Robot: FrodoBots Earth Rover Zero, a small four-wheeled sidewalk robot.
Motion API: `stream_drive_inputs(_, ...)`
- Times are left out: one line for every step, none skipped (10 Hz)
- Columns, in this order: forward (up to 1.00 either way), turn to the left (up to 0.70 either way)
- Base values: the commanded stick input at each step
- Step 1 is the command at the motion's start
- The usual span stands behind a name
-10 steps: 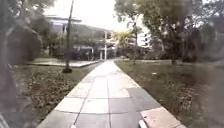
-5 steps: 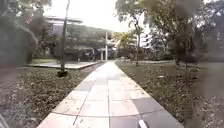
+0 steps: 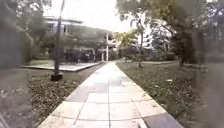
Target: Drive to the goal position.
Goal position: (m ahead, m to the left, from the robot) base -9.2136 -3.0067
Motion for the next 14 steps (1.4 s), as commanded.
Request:
stream_drive_inputs(1.00, 0.00)
stream_drive_inputs(1.00, 0.00)
stream_drive_inputs(1.00, 0.00)
stream_drive_inputs(1.00, 0.00)
stream_drive_inputs(1.00, -0.02)
stream_drive_inputs(1.00, 0.00)
stream_drive_inputs(1.00, 0.00)
stream_drive_inputs(1.00, 0.00)
stream_drive_inputs(1.00, 0.00)
stream_drive_inputs(0.09, 0.00)
stream_drive_inputs(0.00, 0.00)
stream_drive_inputs(0.00, 0.00)
stream_drive_inputs(0.00, 0.00)
stream_drive_inputs(0.00, 0.01)
